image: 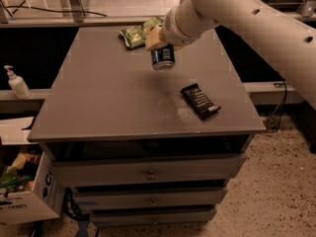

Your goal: Place pepsi can upright

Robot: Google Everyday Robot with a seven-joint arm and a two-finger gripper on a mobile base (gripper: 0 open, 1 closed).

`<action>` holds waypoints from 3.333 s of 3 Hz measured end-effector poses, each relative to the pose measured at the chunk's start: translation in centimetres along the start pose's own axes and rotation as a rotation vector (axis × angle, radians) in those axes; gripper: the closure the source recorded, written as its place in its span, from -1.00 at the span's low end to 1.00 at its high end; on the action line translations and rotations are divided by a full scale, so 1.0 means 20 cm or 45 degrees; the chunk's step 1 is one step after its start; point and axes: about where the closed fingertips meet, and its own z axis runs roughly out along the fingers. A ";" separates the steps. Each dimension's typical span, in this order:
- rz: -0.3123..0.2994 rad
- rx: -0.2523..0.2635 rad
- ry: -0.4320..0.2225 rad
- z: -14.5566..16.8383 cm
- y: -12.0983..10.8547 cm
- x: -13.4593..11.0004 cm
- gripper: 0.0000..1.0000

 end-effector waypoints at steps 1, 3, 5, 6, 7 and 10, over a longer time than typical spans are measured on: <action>-0.150 0.148 0.050 0.03 -0.09 0.04 1.00; -0.371 0.332 0.094 0.04 -0.21 0.04 1.00; -0.444 0.365 0.134 0.04 -0.21 0.04 1.00; -0.561 0.473 0.246 0.04 -0.22 0.07 1.00; -0.689 0.561 0.334 0.03 -0.20 0.08 1.00; -0.864 0.761 0.401 0.01 -0.11 0.06 1.00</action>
Offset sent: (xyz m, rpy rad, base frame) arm -0.0174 0.0494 0.0209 0.1143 -0.2696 0.5552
